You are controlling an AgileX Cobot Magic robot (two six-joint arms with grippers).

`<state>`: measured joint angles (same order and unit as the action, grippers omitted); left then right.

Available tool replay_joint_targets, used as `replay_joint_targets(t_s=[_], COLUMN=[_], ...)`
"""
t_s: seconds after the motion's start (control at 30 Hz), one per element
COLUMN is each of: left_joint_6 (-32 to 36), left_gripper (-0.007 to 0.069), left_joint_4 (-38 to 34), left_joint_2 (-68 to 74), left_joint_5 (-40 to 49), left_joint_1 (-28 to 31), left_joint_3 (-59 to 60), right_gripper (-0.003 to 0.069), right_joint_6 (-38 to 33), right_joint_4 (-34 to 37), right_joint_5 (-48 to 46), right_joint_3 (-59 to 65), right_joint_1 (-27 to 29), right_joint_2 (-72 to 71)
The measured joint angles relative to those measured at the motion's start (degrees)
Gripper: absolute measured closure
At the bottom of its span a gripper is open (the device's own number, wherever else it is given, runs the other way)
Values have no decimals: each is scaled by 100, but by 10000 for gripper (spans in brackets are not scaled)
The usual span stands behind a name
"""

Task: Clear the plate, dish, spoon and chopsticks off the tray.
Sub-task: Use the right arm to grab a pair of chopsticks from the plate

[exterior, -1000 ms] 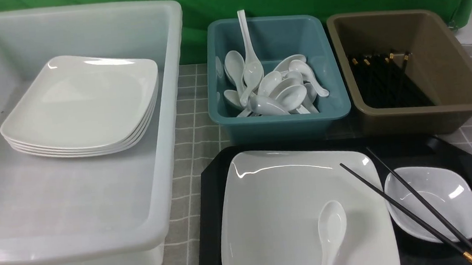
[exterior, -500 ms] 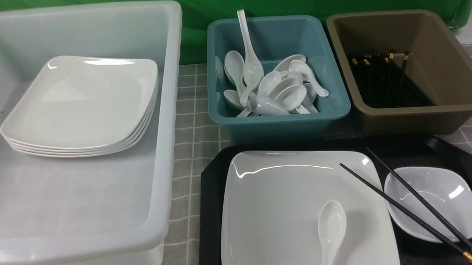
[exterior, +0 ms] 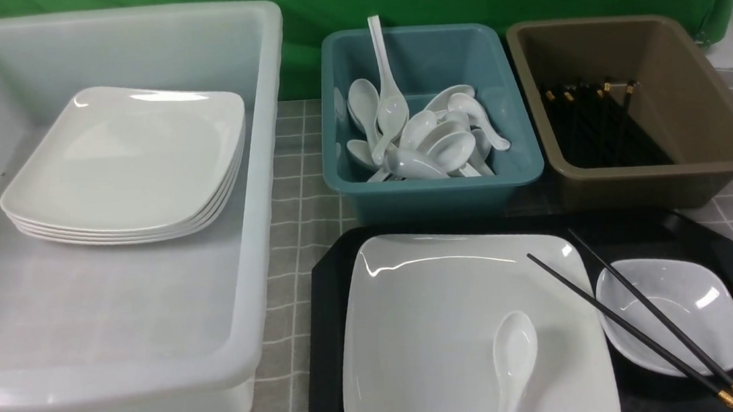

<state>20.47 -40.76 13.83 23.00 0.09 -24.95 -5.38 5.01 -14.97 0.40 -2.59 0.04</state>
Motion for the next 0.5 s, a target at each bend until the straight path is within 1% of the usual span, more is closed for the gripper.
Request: replay_joint_targets(t_s=[0.1, 0.13, 0.17, 0.2, 0.33, 0.4, 0.43, 0.5], left_joint_6=[480, 691, 754, 842, 987, 1006, 1031, 1148], left_gripper=[620, 620, 620, 620, 620, 620, 620, 620], left_joint_4=[113, 191, 206, 258, 412, 433, 446, 446], left_joint_2=[907, 1368, 1554, 1887, 2626, 2753, 2856, 2911], left_joint_5=[601, 933, 993, 1140, 1189, 1133, 1071, 1002], left_joint_1=[-354, -679, -771, -1098, -1904, -2088, -2254, -2407], left_joint_3=[-631, -894, -987, -1168, -1416, -1428, -1428, -1428], right_gripper=[420, 420, 420, 420, 420, 420, 420, 420], right_joint_6=[0, 0, 0, 0, 33, 179, 538, 1381], right_joint_4=[0, 0, 0, 0, 9, 66, 222, 397], right_joint_5=[0, 0, 8, 40, 367, 516, 816, 1315], right_joint_3=[0, 0, 0, 0, 0, 0, 0, 0], right_joint_1=[0, 0, 0, 0, 0, 0, 0, 0], right_joint_2=[0, 0, 0, 0, 0, 0, 0, 0])
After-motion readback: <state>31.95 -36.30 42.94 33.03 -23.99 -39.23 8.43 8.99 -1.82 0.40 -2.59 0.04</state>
